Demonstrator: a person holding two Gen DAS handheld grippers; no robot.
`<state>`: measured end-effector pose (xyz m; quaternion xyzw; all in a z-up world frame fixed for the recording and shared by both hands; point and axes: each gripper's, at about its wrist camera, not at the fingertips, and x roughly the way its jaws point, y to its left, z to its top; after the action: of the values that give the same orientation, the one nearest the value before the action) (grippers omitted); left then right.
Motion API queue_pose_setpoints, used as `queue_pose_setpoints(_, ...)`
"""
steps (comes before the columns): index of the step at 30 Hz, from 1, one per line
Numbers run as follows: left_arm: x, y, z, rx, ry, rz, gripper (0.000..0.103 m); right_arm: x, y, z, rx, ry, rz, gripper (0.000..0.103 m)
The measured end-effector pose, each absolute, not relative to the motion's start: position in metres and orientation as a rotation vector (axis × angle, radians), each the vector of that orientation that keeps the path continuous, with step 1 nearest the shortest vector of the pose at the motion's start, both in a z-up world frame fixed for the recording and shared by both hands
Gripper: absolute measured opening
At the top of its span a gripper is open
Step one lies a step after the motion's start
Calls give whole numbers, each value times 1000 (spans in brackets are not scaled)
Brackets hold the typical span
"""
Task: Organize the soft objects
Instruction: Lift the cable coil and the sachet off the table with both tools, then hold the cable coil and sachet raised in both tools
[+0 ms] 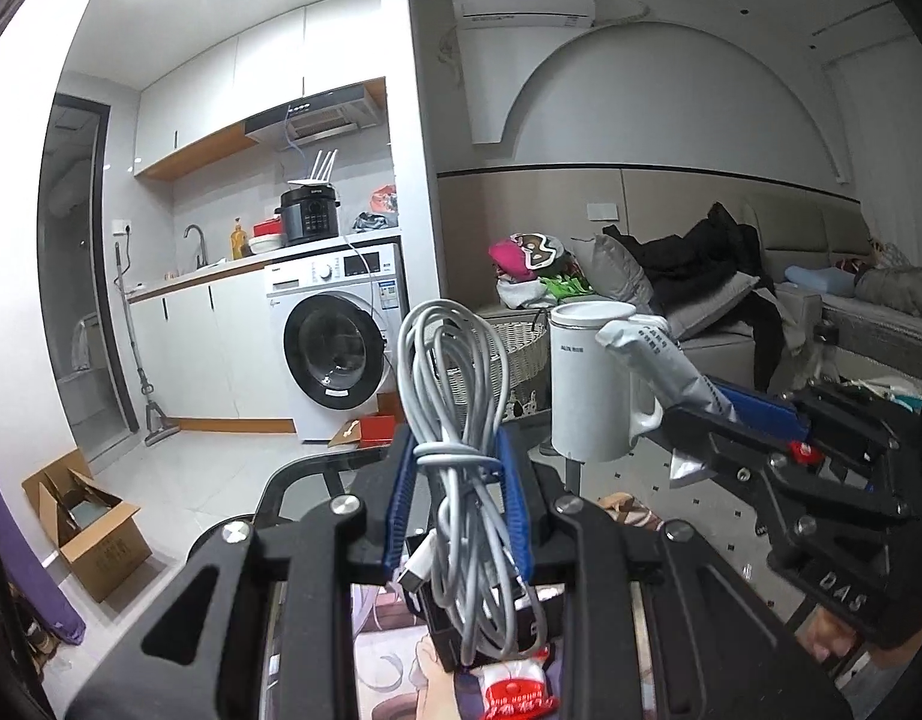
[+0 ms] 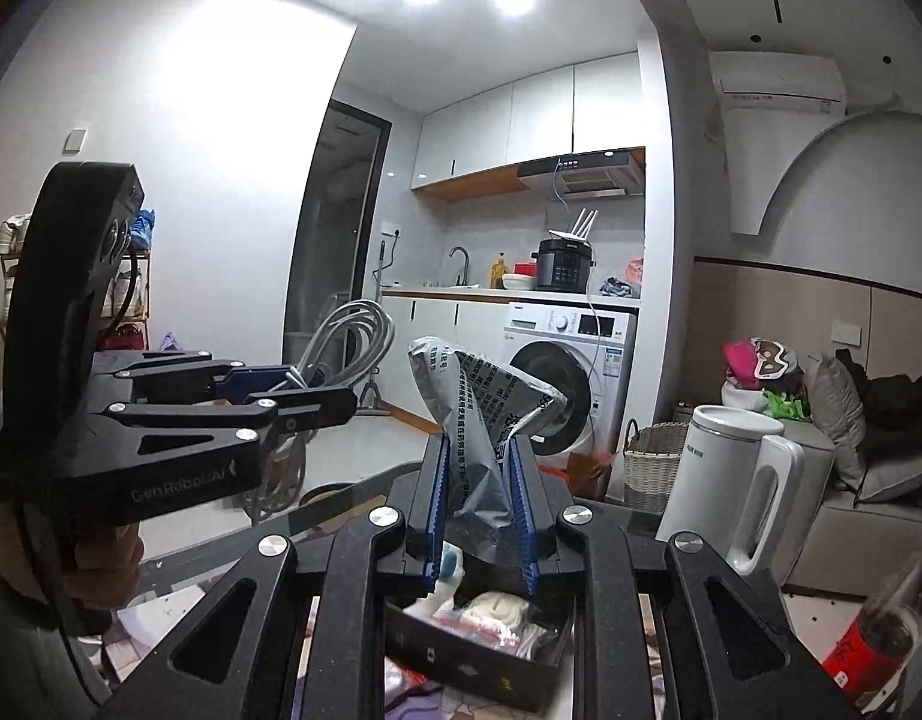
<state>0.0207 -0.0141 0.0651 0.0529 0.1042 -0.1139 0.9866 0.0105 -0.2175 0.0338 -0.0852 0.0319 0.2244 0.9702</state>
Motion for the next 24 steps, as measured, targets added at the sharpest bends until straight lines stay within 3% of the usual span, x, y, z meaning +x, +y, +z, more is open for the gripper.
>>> queue_pose_setpoints(24, 148, -16, 63, -48, 314, -147, 25, 131, -202, 45, -86, 110, 398, 19)
